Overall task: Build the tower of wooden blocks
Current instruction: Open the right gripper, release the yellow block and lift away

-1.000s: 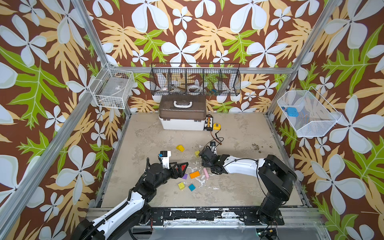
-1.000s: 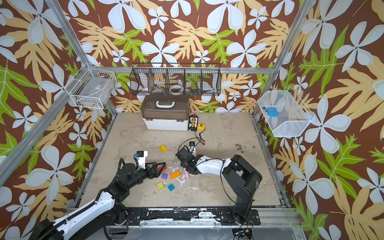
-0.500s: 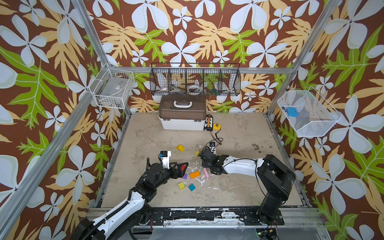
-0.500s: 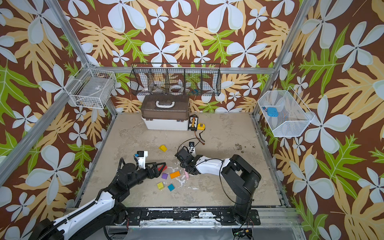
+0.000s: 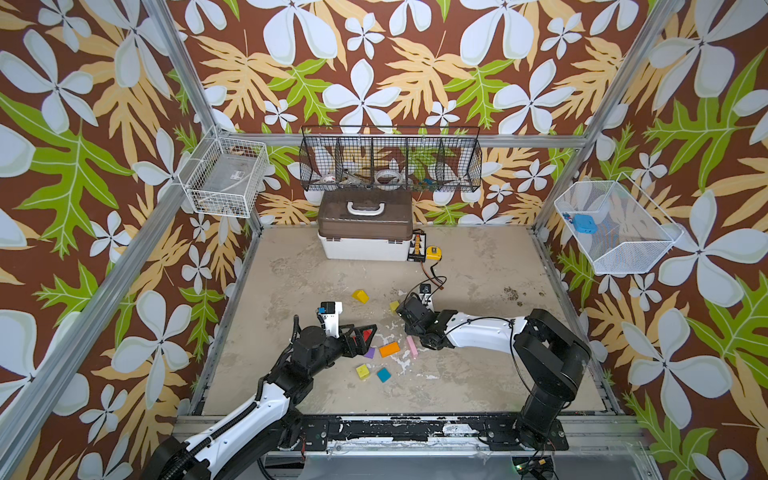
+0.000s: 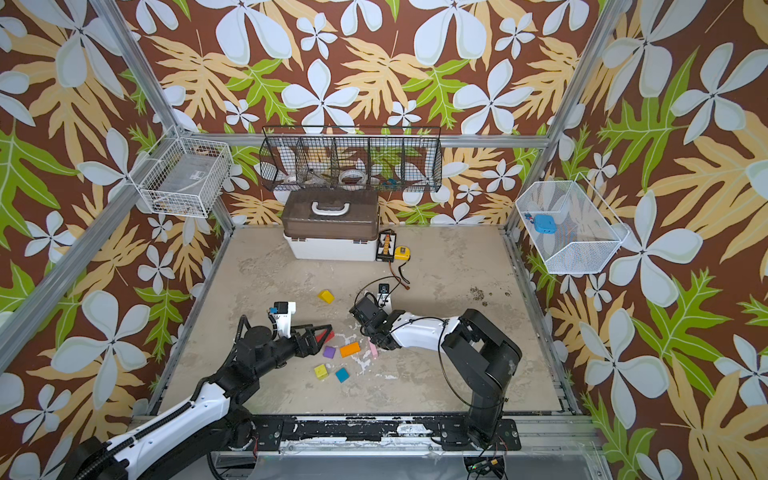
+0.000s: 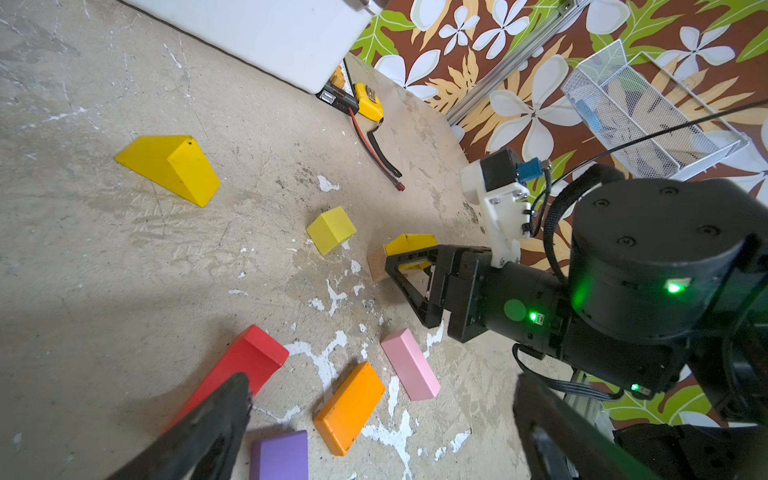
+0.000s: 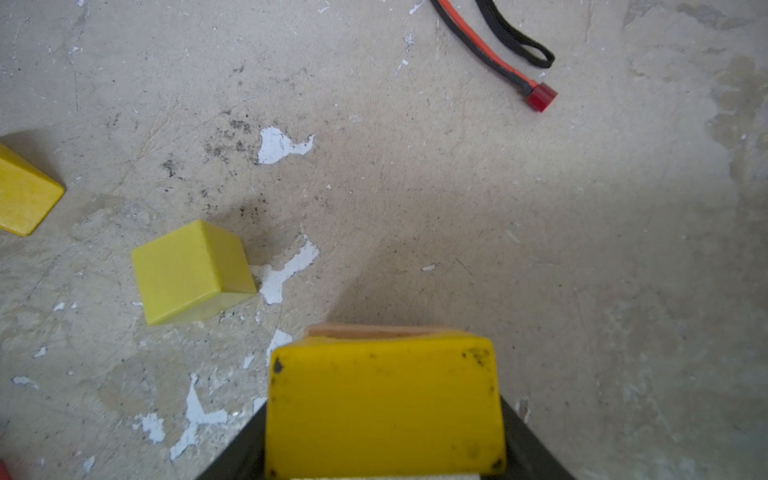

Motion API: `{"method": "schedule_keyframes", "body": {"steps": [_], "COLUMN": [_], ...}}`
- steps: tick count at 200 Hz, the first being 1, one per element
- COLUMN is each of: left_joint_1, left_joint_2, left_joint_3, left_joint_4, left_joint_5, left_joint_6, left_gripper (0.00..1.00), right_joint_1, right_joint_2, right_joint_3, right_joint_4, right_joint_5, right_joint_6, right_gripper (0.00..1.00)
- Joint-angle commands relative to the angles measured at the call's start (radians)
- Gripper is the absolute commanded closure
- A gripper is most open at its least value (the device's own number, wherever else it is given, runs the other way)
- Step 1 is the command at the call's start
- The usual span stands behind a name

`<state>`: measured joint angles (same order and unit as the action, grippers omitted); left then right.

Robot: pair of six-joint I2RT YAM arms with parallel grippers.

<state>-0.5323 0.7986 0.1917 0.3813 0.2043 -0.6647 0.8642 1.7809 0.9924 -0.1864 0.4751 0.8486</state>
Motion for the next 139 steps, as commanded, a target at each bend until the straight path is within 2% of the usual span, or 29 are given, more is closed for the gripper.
{"method": "schedule_keyframes", "body": {"steps": [1, 45, 103, 139], "left_joint_1": [0.000, 0.000, 0.000, 0.000], "left_joint_2": [0.001, 0.001, 0.002, 0.002], "left_joint_3": [0.009, 0.010, 0.009, 0.009], "left_joint_4": [0.025, 0.027, 0.028, 0.027], "left_joint_5": [0.006, 0.007, 0.006, 0.005], "left_joint_6": [-0.001, -0.001, -0.001, 0.002], "left_gripper": [0.00, 0.00, 0.00, 0.00], "right_joint_1": [0.002, 0.001, 0.002, 0.012], "right_joint_2": [0.009, 0.012, 0.000, -0.058], "right_joint_3": [0.009, 0.011, 0.012, 0.005], "right_joint_4": [-0.004, -0.007, -0.009, -0.013], "right_joint_5": [0.017, 0.023, 0.019, 0.023], "right_joint_6": [0.005, 0.007, -0.004, -0.025], "right_gripper": [0.37, 0.39, 0.22, 0.15]}}
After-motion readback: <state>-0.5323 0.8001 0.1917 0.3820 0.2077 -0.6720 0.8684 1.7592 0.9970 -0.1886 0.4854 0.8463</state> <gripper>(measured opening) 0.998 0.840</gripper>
